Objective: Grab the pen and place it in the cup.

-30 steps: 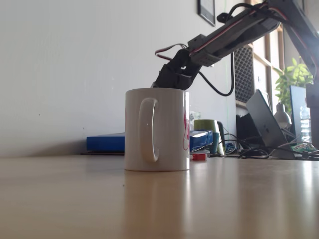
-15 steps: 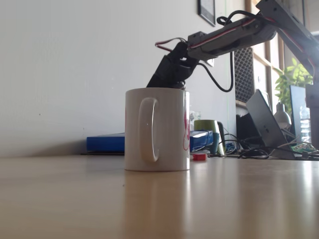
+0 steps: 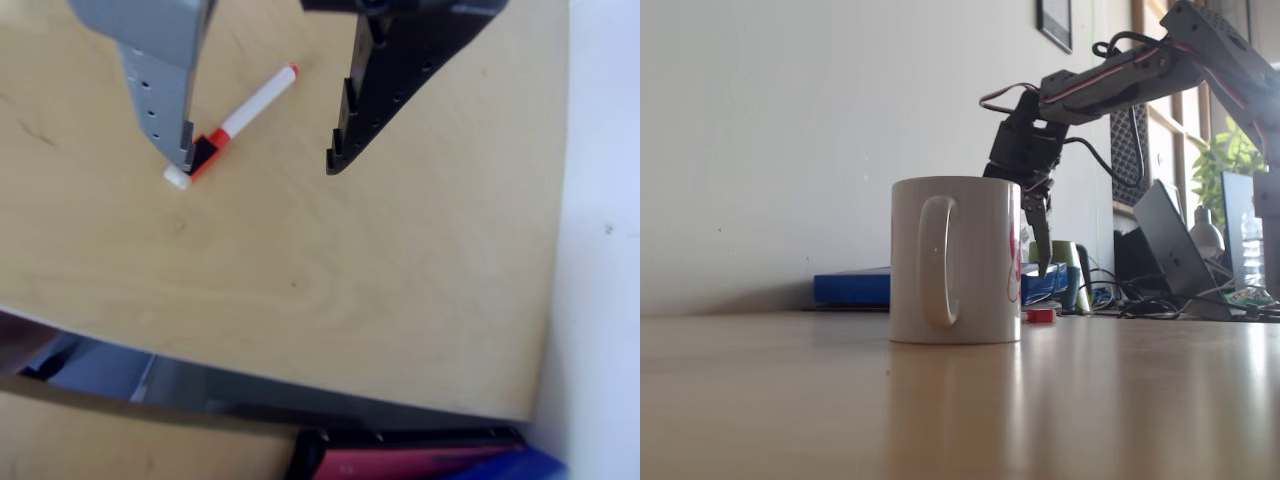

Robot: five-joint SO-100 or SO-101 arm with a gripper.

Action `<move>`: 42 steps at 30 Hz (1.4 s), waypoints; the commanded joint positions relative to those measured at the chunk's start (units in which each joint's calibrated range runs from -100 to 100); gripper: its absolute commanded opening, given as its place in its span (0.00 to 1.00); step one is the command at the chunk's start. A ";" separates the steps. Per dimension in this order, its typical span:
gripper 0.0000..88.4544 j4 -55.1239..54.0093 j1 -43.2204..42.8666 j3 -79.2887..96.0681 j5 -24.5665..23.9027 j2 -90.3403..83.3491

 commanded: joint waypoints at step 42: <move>0.37 12.11 -9.29 -3.84 -5.03 5.95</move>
